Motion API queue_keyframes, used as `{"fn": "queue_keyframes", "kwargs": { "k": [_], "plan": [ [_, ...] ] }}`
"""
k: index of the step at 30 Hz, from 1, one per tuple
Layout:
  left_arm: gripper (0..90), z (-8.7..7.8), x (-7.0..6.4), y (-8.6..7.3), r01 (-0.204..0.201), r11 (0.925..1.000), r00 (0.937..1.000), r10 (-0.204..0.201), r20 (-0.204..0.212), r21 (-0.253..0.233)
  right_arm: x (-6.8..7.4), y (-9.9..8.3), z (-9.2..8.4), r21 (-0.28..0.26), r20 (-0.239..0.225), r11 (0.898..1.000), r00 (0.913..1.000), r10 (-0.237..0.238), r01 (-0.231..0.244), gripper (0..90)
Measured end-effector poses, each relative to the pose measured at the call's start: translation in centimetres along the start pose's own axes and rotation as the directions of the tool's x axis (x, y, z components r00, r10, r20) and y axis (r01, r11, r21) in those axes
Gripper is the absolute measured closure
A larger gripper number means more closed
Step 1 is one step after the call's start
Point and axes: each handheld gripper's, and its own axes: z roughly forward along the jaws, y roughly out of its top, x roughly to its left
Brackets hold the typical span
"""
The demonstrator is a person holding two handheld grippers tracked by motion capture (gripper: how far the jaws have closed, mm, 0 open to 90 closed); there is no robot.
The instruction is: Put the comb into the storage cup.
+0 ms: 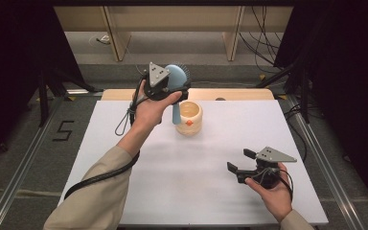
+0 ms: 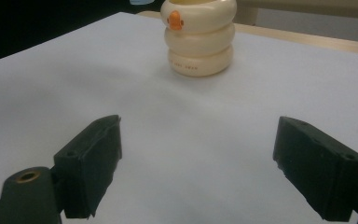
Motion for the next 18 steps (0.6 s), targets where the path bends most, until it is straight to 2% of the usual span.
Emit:
{"fn": "queue_keyframes", "kwargs": {
  "k": [18],
  "plan": [
    [19.3,0.40,-0.25,0.18,-0.010,0.9995,0.9999,0.010,0.010,-0.029,-0.01,-0.03,0.01,-0.001,-0.002,1.000,1.0000,0.003,-0.003,16.3]
  ]
}}
